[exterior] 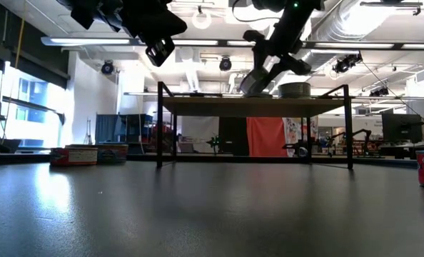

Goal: Stack canned seafood by type on shelf
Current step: Stack the green tuna can on top of the green tuna can on the shelf

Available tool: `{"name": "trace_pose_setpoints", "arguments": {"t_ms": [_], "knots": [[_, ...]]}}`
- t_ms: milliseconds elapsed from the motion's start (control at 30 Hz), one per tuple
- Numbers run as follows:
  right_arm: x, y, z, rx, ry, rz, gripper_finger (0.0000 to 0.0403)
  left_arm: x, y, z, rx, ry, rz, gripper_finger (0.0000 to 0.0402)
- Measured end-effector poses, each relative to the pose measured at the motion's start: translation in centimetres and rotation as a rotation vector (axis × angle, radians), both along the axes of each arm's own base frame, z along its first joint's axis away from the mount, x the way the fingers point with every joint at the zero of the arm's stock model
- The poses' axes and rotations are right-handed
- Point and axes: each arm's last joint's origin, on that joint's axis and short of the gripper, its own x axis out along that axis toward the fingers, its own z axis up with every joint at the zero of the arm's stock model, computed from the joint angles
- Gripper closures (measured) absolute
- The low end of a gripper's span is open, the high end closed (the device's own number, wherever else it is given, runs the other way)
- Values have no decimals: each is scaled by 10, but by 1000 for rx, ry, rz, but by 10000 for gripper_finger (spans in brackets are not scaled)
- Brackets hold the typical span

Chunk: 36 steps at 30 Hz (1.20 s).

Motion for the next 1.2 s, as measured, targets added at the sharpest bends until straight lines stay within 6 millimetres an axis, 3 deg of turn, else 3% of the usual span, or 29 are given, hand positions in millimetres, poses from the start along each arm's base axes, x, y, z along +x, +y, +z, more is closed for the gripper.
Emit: {"name": "trace_pose_setpoints", "arguments": {"t_ms": [233,567,1100,1200], "knots": [[-9,1,-4,80,15,-104,246,0,0,0,-14,7,15,401],[-2,-9,0,99,-15,11,246,1,1,1,-12,0,30,402],[-2,-6,-3,75,12,-46,246,0,1,1,-11,1,31,401],[-2,-5,-4,61,33,-54,231,0,1,1,-10,1,31,401]]}}
